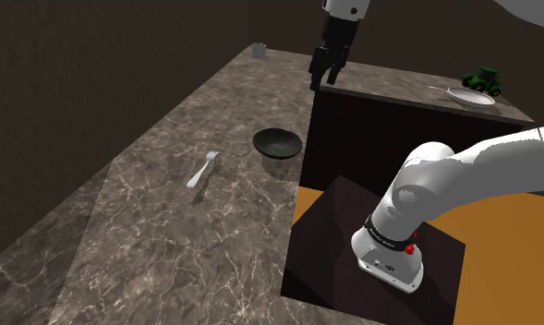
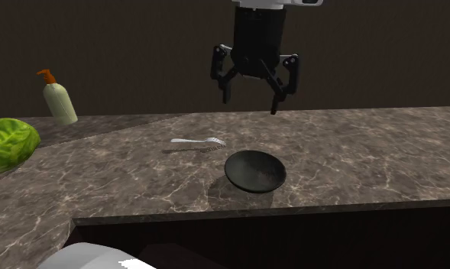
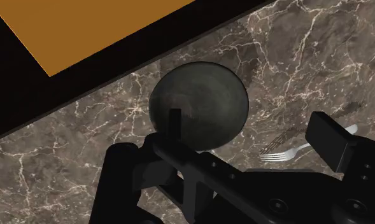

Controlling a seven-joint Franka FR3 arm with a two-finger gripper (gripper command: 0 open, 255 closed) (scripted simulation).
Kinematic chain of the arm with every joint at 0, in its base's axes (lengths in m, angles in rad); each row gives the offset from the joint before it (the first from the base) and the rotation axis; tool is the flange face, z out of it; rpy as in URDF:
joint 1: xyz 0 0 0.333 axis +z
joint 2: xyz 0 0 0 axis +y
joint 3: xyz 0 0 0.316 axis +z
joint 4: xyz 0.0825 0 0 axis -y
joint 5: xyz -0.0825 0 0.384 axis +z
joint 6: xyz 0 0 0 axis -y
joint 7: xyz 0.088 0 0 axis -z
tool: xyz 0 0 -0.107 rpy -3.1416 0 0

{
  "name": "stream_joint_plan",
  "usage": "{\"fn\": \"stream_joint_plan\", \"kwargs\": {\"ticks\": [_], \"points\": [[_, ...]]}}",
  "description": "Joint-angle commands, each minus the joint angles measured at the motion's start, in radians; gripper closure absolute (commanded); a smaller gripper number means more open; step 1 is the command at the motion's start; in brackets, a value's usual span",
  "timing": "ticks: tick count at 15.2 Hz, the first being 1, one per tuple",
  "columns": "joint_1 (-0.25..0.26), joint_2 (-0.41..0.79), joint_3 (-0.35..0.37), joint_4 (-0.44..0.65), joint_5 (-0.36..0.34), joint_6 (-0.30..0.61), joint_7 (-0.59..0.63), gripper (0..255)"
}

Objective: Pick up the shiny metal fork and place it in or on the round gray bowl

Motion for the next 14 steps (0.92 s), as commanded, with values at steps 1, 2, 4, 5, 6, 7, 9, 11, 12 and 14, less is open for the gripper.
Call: {"fn": "stream_joint_plan", "kwargs": {"ticks": [1, 2, 4, 5, 6, 7, 9, 11, 12, 14], "points": [[0.000, 0.000, 0.000, 0.000, 0.000, 0.000, 0.000, 0], [-0.002, 0.006, 0.024, -0.014, 0.016, 0.017, 0.048, 0], [-0.007, 0.025, 0.071, -0.037, 0.049, 0.052, 0.142, 0], [-0.009, 0.037, 0.095, -0.046, 0.065, 0.070, 0.188, 0], [-0.011, 0.052, 0.118, -0.053, 0.081, 0.089, 0.235, 0], [-0.013, 0.068, 0.141, -0.058, 0.097, 0.108, 0.281, 0], [-0.017, 0.107, 0.187, -0.063, 0.126, 0.149, 0.372, 0], [-0.021, 0.153, 0.232, -0.061, 0.151, 0.190, 0.463, 0], [-0.024, 0.179, 0.254, -0.057, 0.163, 0.211, 0.508, 0], [-0.031, 0.235, 0.297, -0.045, 0.182, 0.254, 0.598, 0]]}}
